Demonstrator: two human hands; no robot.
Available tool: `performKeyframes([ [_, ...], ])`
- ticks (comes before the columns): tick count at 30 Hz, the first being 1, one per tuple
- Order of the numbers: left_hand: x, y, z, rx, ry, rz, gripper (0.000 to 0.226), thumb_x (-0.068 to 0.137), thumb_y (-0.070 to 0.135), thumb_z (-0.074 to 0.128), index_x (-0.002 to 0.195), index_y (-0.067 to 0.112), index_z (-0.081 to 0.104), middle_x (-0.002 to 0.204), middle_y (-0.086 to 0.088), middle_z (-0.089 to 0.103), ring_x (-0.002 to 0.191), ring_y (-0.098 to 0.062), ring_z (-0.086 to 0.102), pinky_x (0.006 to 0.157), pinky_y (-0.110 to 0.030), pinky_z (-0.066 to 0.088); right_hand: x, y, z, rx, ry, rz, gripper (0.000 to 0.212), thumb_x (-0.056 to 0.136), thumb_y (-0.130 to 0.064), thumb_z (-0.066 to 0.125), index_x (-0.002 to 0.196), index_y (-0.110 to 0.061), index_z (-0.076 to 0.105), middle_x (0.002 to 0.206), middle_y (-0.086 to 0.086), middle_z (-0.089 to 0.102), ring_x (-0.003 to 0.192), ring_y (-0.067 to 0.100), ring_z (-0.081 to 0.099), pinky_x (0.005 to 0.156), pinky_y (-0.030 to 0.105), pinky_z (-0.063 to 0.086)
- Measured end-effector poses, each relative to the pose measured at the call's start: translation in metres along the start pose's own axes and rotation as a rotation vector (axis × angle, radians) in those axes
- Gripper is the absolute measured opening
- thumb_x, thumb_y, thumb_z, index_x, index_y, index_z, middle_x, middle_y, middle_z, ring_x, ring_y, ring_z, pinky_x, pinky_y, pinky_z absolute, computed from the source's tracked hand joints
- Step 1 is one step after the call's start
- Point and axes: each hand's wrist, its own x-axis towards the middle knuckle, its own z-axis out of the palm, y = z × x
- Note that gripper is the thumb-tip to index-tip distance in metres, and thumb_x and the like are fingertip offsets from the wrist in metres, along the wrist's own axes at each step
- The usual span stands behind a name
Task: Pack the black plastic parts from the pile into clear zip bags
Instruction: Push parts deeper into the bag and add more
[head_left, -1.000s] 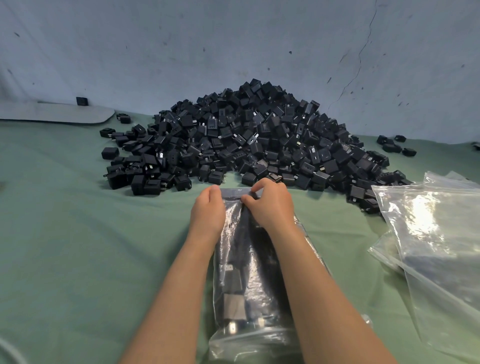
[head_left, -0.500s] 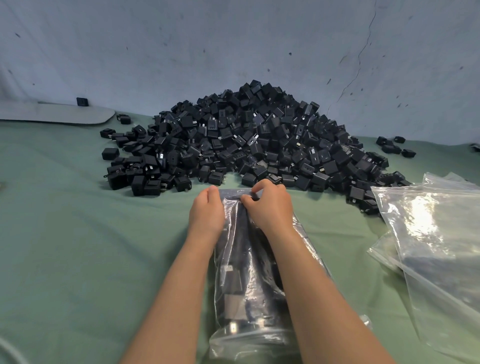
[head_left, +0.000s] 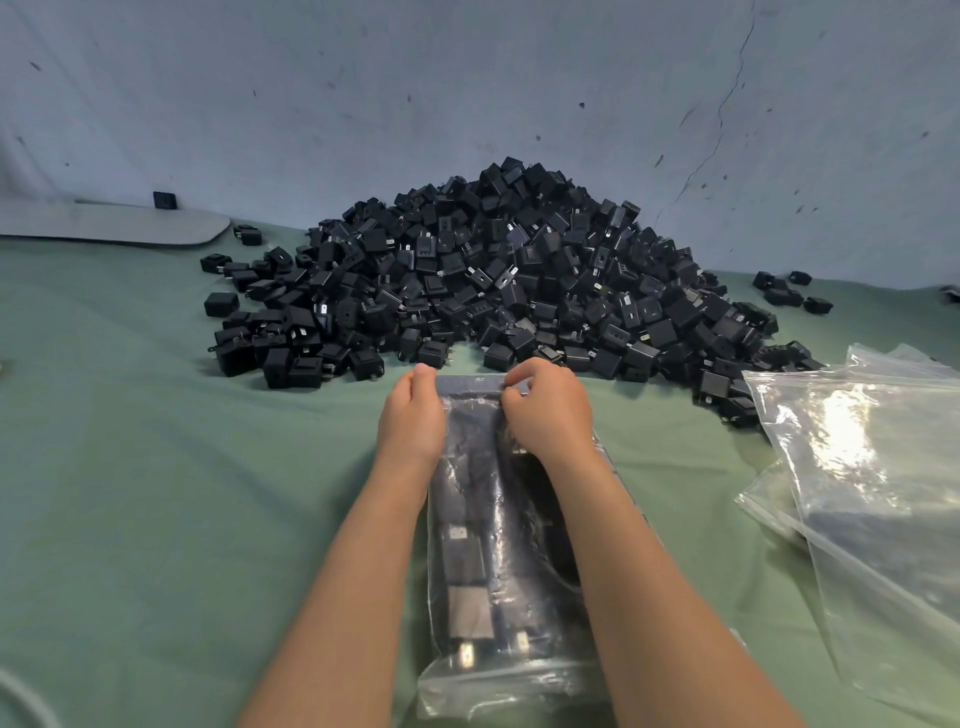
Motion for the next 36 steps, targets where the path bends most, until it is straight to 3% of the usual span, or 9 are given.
performKeyframes([
  [3, 0.000, 0.001, 0.001, -0.007, 0.016, -0.004, 0.041, 0.101, 0.034, 0.031, 0.129, 0.015, 0.053, 0.131, 0.000, 0.053, 0.115, -0.013, 0.047, 0.103, -0.031, 0.034, 0.001, 0.002, -0.003, 0.062, 0.002, 0.036, 0.028, 0.091, -0.011, 0.044, 0.112, -0.018, 0.061, 0.112, 0.008, 0.063, 0.103, 0.022, 0.055, 0.077, 0.027, 0.040],
  [7, -0.001, 0.000, 0.002, 0.032, -0.009, -0.031, 0.049, 0.100, 0.038, 0.028, 0.133, 0.007, 0.048, 0.136, -0.010, 0.051, 0.125, -0.028, 0.047, 0.108, -0.047, 0.036, 0.003, 0.002, -0.005, 0.113, 0.016, 0.076, 0.033, 0.092, -0.009, 0.044, 0.119, -0.012, 0.062, 0.120, 0.006, 0.063, 0.108, 0.022, 0.056, 0.078, 0.023, 0.037],
  [13, 0.001, 0.001, 0.000, 0.045, -0.010, -0.033, 0.056, 0.101, 0.041, 0.023, 0.133, 0.001, 0.046, 0.136, -0.019, 0.050, 0.127, -0.033, 0.046, 0.108, -0.049, 0.035, 0.002, 0.000, -0.002, 0.057, 0.040, 0.028, 0.034, 0.092, -0.008, 0.043, 0.121, -0.014, 0.059, 0.121, 0.006, 0.061, 0.109, 0.023, 0.056, 0.087, 0.033, 0.046],
  [17, 0.001, 0.001, 0.001, 0.057, 0.005, -0.022, 0.058, 0.101, 0.040, 0.023, 0.132, -0.005, 0.043, 0.137, -0.024, 0.047, 0.128, -0.036, 0.044, 0.109, -0.050, 0.034, 0.003, 0.002, -0.002, 0.065, 0.033, 0.023, 0.032, 0.093, -0.009, 0.043, 0.120, -0.015, 0.059, 0.119, 0.005, 0.062, 0.102, 0.021, 0.057, 0.081, 0.031, 0.046],
  [20, 0.000, 0.000, 0.001, 0.083, 0.024, -0.019, 0.054, 0.101, 0.039, 0.024, 0.132, 0.001, 0.047, 0.131, -0.019, 0.053, 0.122, -0.032, 0.049, 0.107, -0.047, 0.036, 0.002, 0.004, -0.001, 0.087, 0.025, 0.036, 0.032, 0.094, -0.010, 0.043, 0.121, -0.015, 0.058, 0.118, 0.004, 0.062, 0.093, 0.018, 0.055, 0.074, 0.027, 0.041],
  [24, -0.002, 0.000, 0.004, 0.150, 0.046, 0.015, 0.048, 0.101, 0.038, 0.025, 0.132, 0.010, 0.050, 0.132, -0.008, 0.053, 0.122, -0.025, 0.047, 0.107, -0.037, 0.034, 0.000, 0.002, 0.000, 0.038, 0.030, 0.021, 0.030, 0.092, -0.010, 0.043, 0.115, -0.016, 0.062, 0.117, 0.004, 0.062, 0.105, 0.022, 0.056, 0.078, 0.027, 0.041],
  [28, -0.003, -0.001, 0.007, 0.224, 0.046, 0.057, 0.050, 0.102, 0.040, 0.023, 0.132, 0.010, 0.049, 0.133, -0.009, 0.052, 0.122, -0.024, 0.046, 0.090, -0.028, 0.030, 0.001, -0.003, -0.004, -0.037, 0.006, -0.006, 0.029, 0.091, -0.011, 0.042, 0.108, -0.014, 0.065, 0.108, 0.006, 0.066, 0.102, 0.025, 0.057, 0.075, 0.029, 0.044],
  [32, 0.001, -0.003, 0.007, 0.102, 0.033, 0.009, 0.051, 0.101, 0.041, 0.025, 0.129, 0.009, 0.052, 0.129, -0.005, 0.056, 0.120, -0.024, 0.050, 0.106, -0.033, 0.034, 0.003, -0.012, -0.002, -0.109, -0.016, -0.001, 0.030, 0.092, -0.017, 0.043, 0.116, -0.015, 0.061, 0.124, 0.011, 0.055, 0.114, 0.032, 0.049, 0.093, 0.037, 0.044],
  [36, 0.003, -0.002, 0.001, -0.072, 0.182, -0.042, 0.041, 0.101, 0.033, 0.030, 0.128, 0.009, 0.051, 0.117, 0.002, 0.049, 0.103, -0.011, 0.040, 0.089, -0.025, 0.029, 0.008, -0.036, 0.012, -0.128, -0.050, -0.116, 0.031, 0.094, -0.019, 0.046, 0.121, -0.019, 0.061, 0.131, 0.010, 0.050, 0.118, 0.032, 0.045, 0.098, 0.037, 0.039],
])
